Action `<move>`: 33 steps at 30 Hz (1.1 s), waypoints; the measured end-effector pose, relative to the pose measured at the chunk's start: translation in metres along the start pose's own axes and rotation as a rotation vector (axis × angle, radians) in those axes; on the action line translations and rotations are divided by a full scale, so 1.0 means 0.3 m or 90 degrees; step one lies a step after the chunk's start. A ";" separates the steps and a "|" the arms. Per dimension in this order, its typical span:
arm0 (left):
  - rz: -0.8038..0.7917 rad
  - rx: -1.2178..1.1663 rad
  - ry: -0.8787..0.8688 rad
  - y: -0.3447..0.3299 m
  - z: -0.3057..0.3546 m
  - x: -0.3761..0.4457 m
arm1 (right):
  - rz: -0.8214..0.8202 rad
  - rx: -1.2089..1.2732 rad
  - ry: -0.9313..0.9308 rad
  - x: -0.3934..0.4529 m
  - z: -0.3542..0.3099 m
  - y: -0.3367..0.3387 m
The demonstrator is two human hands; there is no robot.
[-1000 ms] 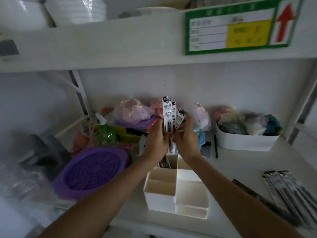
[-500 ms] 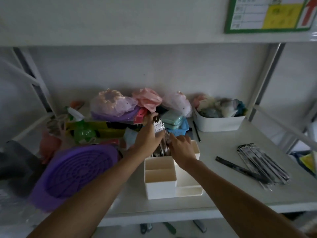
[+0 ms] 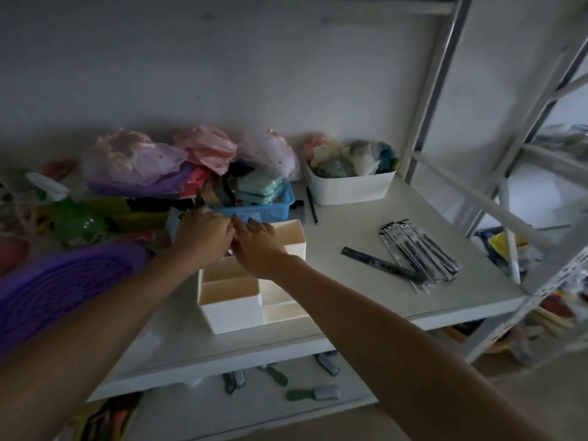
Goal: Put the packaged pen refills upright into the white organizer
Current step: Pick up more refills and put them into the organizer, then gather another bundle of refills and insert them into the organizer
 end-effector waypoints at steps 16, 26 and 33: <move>-0.111 -0.440 0.351 -0.263 0.796 0.475 | -0.090 -0.012 -0.323 -0.033 0.992 0.266; 0.034 -0.562 0.548 -0.306 1.073 0.551 | -0.139 0.076 -0.340 -0.081 1.171 0.250; 0.129 -0.923 0.713 -0.381 1.092 0.531 | -0.126 0.179 -0.353 -0.086 1.225 0.225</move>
Point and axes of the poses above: each hand's wrist, its own x-axis towards the middle knuckle, its own y-axis out of the back of the hand, z = x × y, the point moved 3 cm from there along x, towards the middle knuckle, and after that the axes turned 15 degrees about -y, right-handed, at the moved point
